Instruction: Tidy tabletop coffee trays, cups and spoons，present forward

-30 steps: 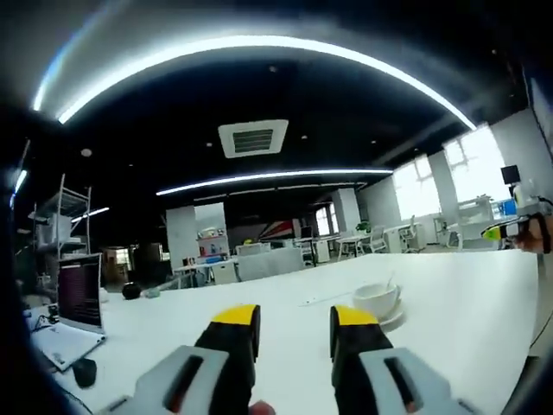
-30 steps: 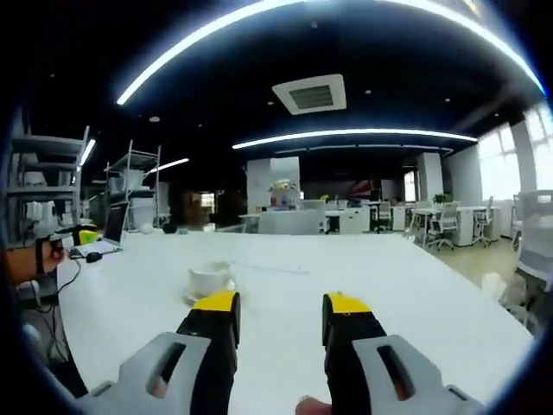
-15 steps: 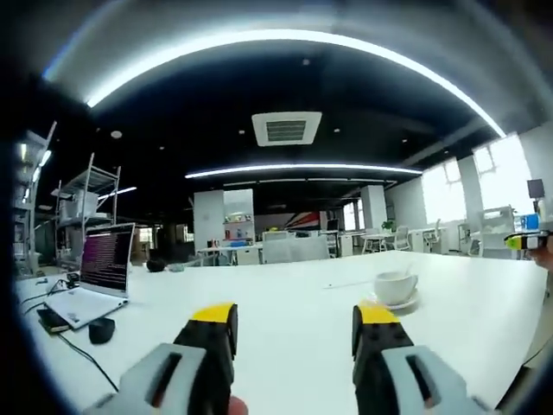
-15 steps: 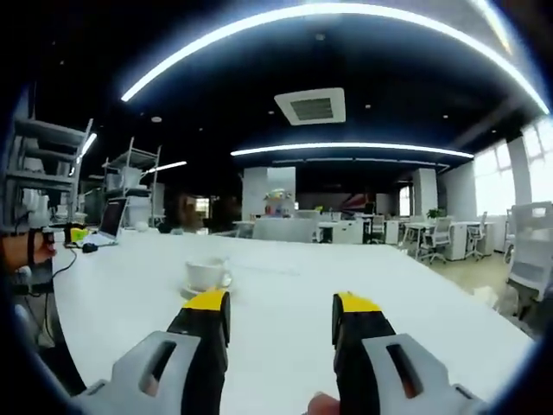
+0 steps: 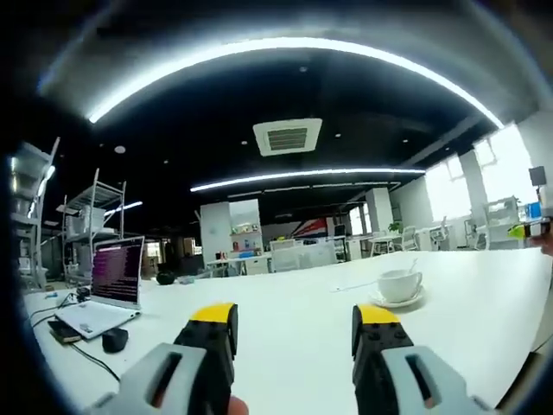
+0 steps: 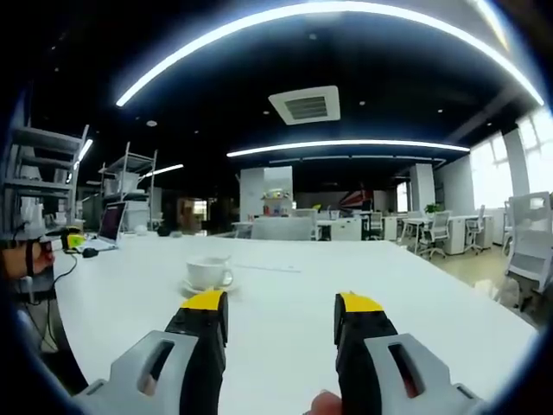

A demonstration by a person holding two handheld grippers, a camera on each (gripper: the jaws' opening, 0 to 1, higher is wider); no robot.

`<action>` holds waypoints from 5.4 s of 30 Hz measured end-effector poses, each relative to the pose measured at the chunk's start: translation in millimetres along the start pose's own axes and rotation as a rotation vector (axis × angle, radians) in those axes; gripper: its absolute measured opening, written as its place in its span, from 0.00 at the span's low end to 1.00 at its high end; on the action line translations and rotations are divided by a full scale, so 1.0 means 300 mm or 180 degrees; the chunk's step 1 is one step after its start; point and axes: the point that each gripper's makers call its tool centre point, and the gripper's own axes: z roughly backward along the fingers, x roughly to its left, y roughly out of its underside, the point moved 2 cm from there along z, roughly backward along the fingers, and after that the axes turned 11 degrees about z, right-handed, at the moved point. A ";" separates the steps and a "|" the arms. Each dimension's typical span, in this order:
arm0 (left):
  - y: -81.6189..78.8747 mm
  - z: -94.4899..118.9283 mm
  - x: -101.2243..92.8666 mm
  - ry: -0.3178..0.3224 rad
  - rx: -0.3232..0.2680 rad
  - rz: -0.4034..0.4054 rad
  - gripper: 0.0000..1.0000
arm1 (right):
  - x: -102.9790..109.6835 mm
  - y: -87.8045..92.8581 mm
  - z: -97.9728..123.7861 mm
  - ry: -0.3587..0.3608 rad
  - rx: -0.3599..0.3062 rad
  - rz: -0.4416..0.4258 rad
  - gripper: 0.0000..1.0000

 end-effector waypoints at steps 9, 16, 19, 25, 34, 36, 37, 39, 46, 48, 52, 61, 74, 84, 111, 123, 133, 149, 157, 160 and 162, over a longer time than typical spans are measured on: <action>-0.021 0.009 -0.030 0.0046 -0.0131 -0.0167 0.54 | 0.019 -0.019 -0.005 -0.0010 -0.0026 0.0016 0.48; -0.022 0.022 -0.042 0.0087 -0.0162 -0.0182 0.53 | 0.031 -0.024 -0.010 -0.0016 -0.0011 0.0039 0.48; -0.018 0.024 -0.038 0.0076 -0.0154 -0.0169 0.53 | 0.041 -0.024 -0.015 -0.0024 -0.0011 0.0042 0.48; -0.011 0.023 -0.031 0.0061 -0.0137 -0.0105 0.52 | 0.059 -0.017 -0.024 -0.0069 0.0002 0.0038 0.48; 0.007 0.002 0.000 0.0024 -0.0118 -0.0012 0.51 | 0.067 -0.012 -0.034 -0.0086 0.0011 0.0029 0.47; 0.009 -0.001 0.007 0.0014 -0.0119 0.0004 0.51 | 0.066 -0.011 -0.034 -0.0081 0.0015 0.0036 0.47; 0.008 -0.001 0.006 0.0010 -0.0121 0.0010 0.50 | 0.065 -0.011 -0.035 -0.0079 0.0016 0.0031 0.46; 0.006 -0.001 0.004 0.0007 -0.0122 0.0021 0.50 | 0.067 -0.011 -0.035 -0.0079 0.0013 0.0024 0.46; 0.003 -0.001 -0.001 0.0006 -0.0137 0.0011 0.50 | 0.072 -0.007 -0.038 -0.0078 0.0027 0.0022 0.46; 0.004 -0.002 0.002 0.0005 -0.0143 -0.0004 0.50 | 0.074 -0.007 -0.038 -0.0082 0.0024 0.0018 0.46; 0.002 -0.001 0.000 0.0006 -0.0145 -0.0005 0.50 | 0.073 -0.002 -0.037 -0.0068 0.0027 0.0016 0.45; -0.011 0.002 -0.004 -0.0003 -0.0175 -0.0040 0.49 | 0.061 0.008 -0.029 -0.0022 0.0043 -0.0009 0.45; -0.018 -0.001 -0.006 0.0025 -0.0192 -0.0051 0.49 | 0.052 0.005 -0.024 -0.0004 0.0030 -0.0008 0.44; -0.011 0.010 -0.009 0.0018 -0.0151 0.0042 0.49 | 0.058 0.013 -0.022 -0.0034 0.0047 -0.0013 0.44; 0.045 0.002 -0.040 0.0254 0.0147 0.0314 0.48 | 0.065 0.028 0.005 -0.0027 0.0108 0.0005 0.44; 0.079 -0.007 -0.008 0.0233 0.0172 0.0381 0.48 | 0.081 0.008 0.005 -0.0050 0.0119 0.0125 0.44; 0.065 -0.010 -0.020 0.0220 0.0144 0.0400 0.47 | 0.095 0.014 0.001 -0.0058 0.0144 0.0182 0.44; 0.062 -0.003 -0.037 0.0224 0.0143 0.0407 0.47 | 0.090 0.017 0.012 -0.0051 0.0136 0.0200 0.44; 0.061 -0.002 -0.041 0.0225 0.0141 0.0404 0.47 | 0.097 0.026 0.010 -0.0064 0.0145 0.0199 0.44; 0.060 -0.003 -0.041 0.0223 0.0142 0.0399 0.47 | 0.098 0.026 0.009 -0.0064 0.0144 0.0201 0.44; 0.059 -0.003 -0.040 0.0221 0.0139 0.0406 0.47 | 0.099 0.027 0.008 -0.0069 0.0144 0.0200 0.44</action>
